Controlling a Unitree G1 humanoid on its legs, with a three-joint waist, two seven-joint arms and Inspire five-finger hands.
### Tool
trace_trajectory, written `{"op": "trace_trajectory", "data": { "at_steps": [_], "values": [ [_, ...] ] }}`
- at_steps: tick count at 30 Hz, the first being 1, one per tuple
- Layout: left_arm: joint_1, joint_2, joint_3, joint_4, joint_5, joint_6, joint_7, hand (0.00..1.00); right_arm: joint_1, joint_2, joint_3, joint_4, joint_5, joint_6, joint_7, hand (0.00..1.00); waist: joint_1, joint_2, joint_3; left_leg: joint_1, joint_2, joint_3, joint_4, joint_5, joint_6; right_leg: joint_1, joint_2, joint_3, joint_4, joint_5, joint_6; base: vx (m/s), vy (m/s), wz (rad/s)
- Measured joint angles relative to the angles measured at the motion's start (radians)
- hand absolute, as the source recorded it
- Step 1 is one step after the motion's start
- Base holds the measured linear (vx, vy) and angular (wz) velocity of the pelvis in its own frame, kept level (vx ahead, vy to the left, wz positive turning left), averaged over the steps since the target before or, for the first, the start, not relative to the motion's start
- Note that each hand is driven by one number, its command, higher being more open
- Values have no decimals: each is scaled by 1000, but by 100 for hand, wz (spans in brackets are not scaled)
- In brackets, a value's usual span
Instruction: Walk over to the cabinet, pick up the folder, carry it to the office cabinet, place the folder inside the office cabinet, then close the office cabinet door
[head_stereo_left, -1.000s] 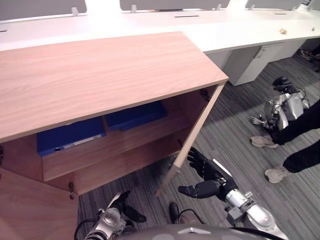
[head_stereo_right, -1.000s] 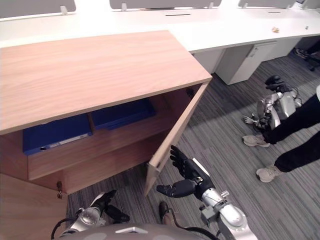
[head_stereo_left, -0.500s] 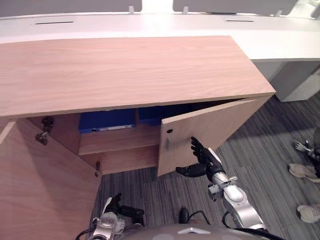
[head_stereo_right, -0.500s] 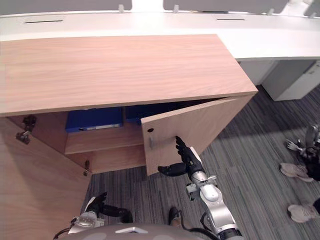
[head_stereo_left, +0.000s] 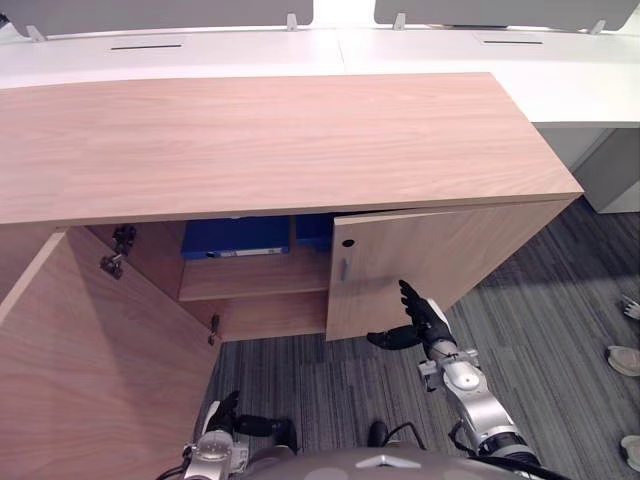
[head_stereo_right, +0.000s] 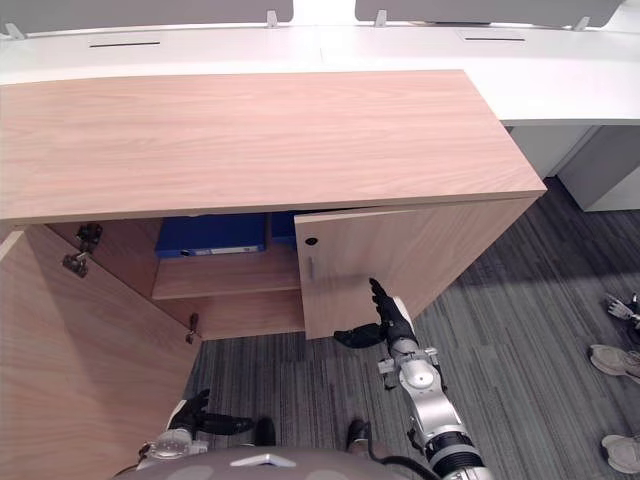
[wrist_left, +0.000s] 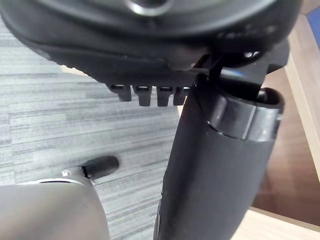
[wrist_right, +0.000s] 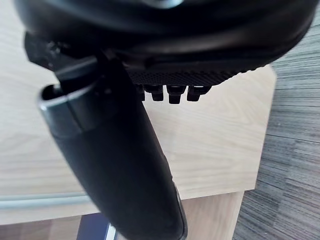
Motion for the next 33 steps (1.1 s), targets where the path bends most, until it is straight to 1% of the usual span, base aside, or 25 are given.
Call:
{"op": "trace_trajectory", "data": {
  "at_steps": [4,8,11,14,15,16,19,22,24,25,27,28,29,31,33],
  "values": [
    [1,-4,0,-2,0,0,1,100,26,28,-59,91,-32,-1,-6,100,0,5,1,1,1,-3,0,-1,-1,3,1,-4,-1,-2,0,8,-2,3],
    [5,-6,0,-2,-1,0,1,100,76,48,-70,207,-40,-1,-16,100,-1,5,1,24,0,-4,-1,-4,-4,31,1,-5,-7,-4,0,0,0,0],
    [6,-7,-1,-3,-1,0,0,100,94,81,-108,286,-46,-1,-20,100,-5,7,0,28,2,-2,-1,-4,-5,33,1,-4,-6,-4,0,-39,3,-2],
    [9,-7,-1,-2,-11,0,1,100,109,88,-121,365,-51,-1,-23,100,-6,7,0,31,2,3,-1,-7,-8,33,1,1,-5,-4,0,-35,6,-5],
    [9,-7,-1,-2,-13,0,1,100,104,100,-164,386,-49,-1,-27,100,-7,7,0,31,2,10,-1,-8,-10,30,1,6,-5,-3,1,-17,6,-9],
    [9,-6,-1,-2,-14,0,1,100,102,103,-179,393,-50,-1,-33,100,-7,6,0,32,2,15,-1,-9,-10,30,1,9,-4,-3,1,-17,11,-14],
    [11,-6,0,-1,-34,0,3,100,93,101,-196,424,-50,-2,-50,100,-7,5,1,42,2,28,-1,-17,-14,31,2,25,-5,-3,2,0,8,-16],
    [11,-5,0,1,-49,0,3,100,80,103,-220,459,-44,-3,-61,100,-6,4,3,46,3,48,-1,-19,-11,26,3,43,-5,-2,2,14,4,-17],
    [8,-5,1,0,-66,-2,3,100,54,102,-221,486,-29,-2,-65,100,-7,6,10,35,3,56,5,-20,-9,0,3,54,10,-4,1,6,3,-16],
    [6,-6,1,0,-70,-2,2,100,48,102,-221,490,-29,-2,-66,100,-7,6,11,26,4,59,5,-20,-9,-15,3,57,25,-9,2,-5,2,-10],
    [-13,-6,6,-1,-88,-2,3,100,23,107,-221,498,-28,-1,-65,100,-4,1,39,-7,4,61,37,-32,-4,-79,-6,69,124,-56,2,-11,-1,-2],
    [-15,-7,14,-1,-89,-2,2,100,22,109,-221,498,-28,-1,-65,100,-4,-2,41,-19,4,58,54,-42,-5,-89,-9,68,143,-67,2,-18,-6,9],
    [-15,-14,40,-3,-90,-2,3,100,21,111,-224,498,-28,0,-65,100,-2,-3,44,-32,5,51,81,-57,-6,-89,-13,63,157,-80,4,-6,-14,13],
    [-13,-18,44,-3,-109,-2,7,100,23,111,-229,498,-28,0,-67,100,4,-3,44,-31,4,34,93,-68,-9,-78,-17,47,168,-98,4,22,-29,26],
    [-13,-29,66,-13,-112,-3,13,100,20,112,-230,498,-28,0,-69,100,19,-2,44,-35,4,8,91,-66,-9,-57,-15,19,142,-97,4,66,-41,39]
  ]
}}
